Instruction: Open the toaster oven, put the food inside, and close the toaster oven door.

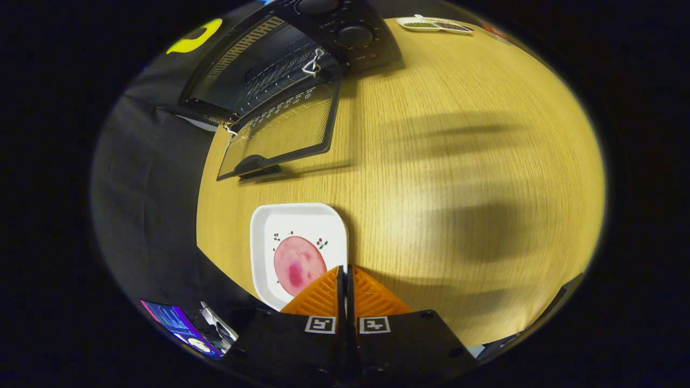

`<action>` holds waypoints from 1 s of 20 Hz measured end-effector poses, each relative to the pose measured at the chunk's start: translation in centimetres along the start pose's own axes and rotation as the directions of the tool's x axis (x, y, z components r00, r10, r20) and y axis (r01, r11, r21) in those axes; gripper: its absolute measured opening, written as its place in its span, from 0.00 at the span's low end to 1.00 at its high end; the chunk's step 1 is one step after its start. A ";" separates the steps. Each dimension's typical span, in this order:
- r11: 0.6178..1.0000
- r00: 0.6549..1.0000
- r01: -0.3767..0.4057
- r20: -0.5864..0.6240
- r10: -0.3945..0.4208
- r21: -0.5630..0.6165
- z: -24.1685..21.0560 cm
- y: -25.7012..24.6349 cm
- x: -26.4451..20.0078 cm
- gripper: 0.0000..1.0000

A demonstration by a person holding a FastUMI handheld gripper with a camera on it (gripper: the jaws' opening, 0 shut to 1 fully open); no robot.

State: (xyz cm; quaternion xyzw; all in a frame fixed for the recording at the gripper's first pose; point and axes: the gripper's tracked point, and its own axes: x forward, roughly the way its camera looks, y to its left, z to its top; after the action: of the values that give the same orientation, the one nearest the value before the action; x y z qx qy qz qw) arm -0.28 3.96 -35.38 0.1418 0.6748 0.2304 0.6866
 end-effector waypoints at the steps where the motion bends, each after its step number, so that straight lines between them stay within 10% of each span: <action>1: 1.000 1.000 -0.008 -0.006 0.008 -0.001 -0.3 0.3 0.0 0.02; 20: 0.939 0.935 -0.229 0.326 0.139 0.257 1.3 12.2 -2.5 0.02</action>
State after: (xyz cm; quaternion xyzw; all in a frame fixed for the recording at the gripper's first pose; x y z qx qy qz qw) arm -0.44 13.22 -26.96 0.3379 0.5717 0.1680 0.7286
